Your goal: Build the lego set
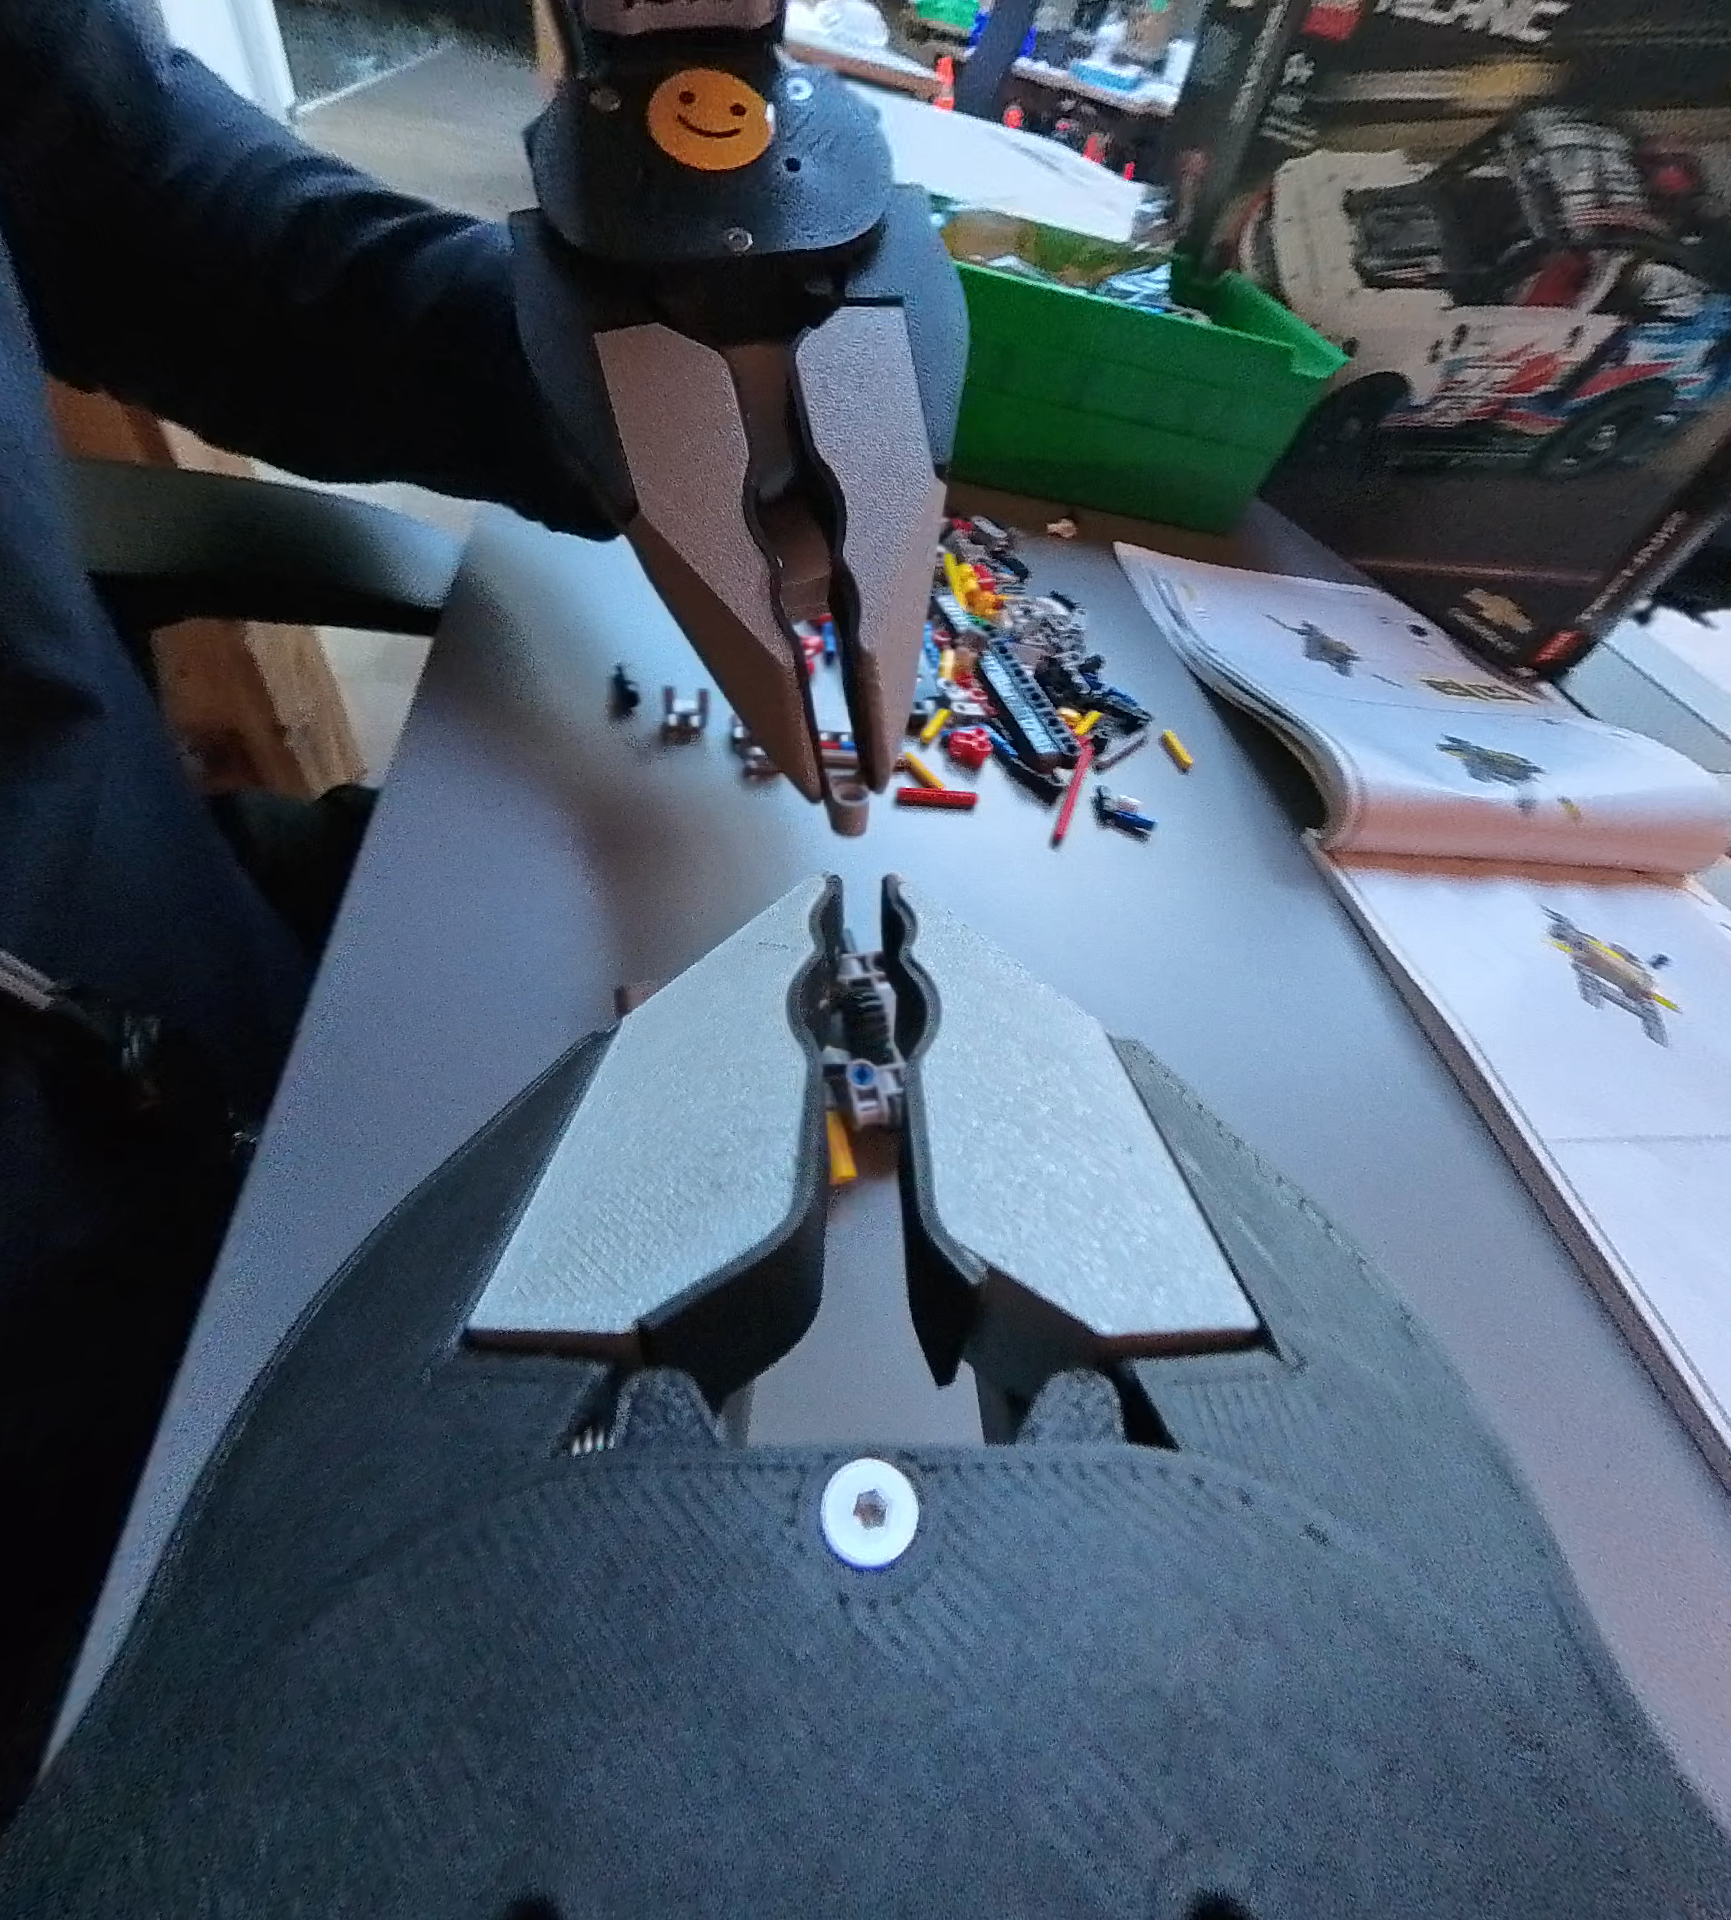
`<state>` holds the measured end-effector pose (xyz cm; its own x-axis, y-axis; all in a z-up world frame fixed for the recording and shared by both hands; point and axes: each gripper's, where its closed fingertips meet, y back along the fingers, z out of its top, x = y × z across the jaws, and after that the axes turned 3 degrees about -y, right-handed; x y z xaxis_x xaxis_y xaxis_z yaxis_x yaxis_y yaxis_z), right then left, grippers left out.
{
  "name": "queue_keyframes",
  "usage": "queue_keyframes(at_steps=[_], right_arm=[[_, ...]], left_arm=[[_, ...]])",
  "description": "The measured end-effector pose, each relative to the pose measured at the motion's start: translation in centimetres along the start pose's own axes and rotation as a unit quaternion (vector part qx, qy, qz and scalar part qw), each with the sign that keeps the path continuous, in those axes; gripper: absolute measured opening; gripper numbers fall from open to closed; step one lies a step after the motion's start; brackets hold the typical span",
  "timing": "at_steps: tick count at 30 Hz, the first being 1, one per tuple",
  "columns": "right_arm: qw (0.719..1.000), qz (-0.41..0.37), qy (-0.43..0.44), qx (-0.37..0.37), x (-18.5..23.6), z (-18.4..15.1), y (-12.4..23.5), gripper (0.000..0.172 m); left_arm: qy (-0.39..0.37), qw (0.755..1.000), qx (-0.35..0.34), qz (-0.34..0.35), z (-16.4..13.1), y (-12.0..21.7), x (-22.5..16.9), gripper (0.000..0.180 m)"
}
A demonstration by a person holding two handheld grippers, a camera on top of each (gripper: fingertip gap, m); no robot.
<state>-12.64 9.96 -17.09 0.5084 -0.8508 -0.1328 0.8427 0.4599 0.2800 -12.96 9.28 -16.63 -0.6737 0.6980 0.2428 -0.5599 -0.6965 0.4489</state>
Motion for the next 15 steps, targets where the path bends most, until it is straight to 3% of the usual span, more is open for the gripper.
queue_keyframes(at_steps=[9, 15], right_arm=[[0.996, -0.082, -0.008, -0.044, -3.0, 0.4, 1.2, 0.000], [0.996, -0.080, -0.027, -0.039, -3.5, -0.2, 1.1, 0.000]], left_arm=[[0.018, 0.999, -0.011, 0.044, -0.8, 0.6, 6.1, 0.005], [0.070, 0.997, 0.020, 0.030, -2.5, 0.6, 6.7, 0.005]])
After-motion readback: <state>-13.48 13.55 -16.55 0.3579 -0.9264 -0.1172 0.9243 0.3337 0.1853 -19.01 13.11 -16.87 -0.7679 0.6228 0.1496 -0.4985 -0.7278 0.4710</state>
